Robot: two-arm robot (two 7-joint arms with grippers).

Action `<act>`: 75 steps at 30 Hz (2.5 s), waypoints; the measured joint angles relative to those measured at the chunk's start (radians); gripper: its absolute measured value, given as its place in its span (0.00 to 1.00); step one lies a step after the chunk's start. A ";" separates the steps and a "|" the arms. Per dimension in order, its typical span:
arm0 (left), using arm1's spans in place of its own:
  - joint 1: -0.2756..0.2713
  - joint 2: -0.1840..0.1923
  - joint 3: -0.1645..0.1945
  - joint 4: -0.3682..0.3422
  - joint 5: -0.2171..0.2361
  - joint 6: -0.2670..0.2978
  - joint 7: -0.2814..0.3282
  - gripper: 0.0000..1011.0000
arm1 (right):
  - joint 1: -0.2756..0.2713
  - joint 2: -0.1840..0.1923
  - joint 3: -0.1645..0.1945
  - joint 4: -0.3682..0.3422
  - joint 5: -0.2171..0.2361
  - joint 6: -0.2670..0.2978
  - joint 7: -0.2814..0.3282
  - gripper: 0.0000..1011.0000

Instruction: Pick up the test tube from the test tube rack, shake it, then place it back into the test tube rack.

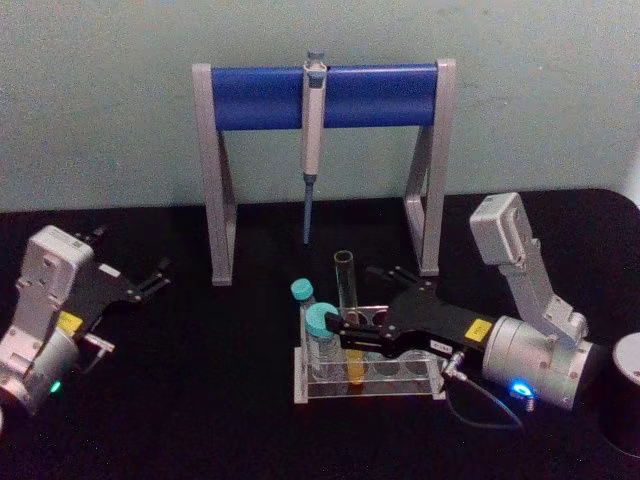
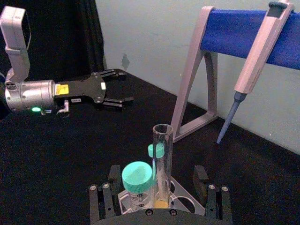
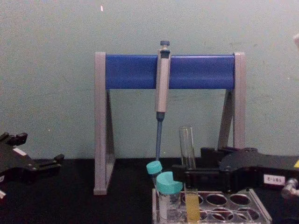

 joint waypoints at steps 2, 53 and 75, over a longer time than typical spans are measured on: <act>0.000 0.000 0.000 0.000 0.000 0.000 0.000 0.99 | 0.004 -0.004 -0.002 0.006 -0.003 0.001 0.000 0.99; 0.000 0.000 0.000 0.000 0.000 0.000 0.000 0.99 | 0.032 -0.033 -0.013 0.051 -0.012 0.009 0.004 0.58; 0.000 0.000 0.000 0.000 0.000 0.000 0.000 0.99 | 0.032 -0.033 -0.013 0.051 -0.011 0.009 0.004 0.22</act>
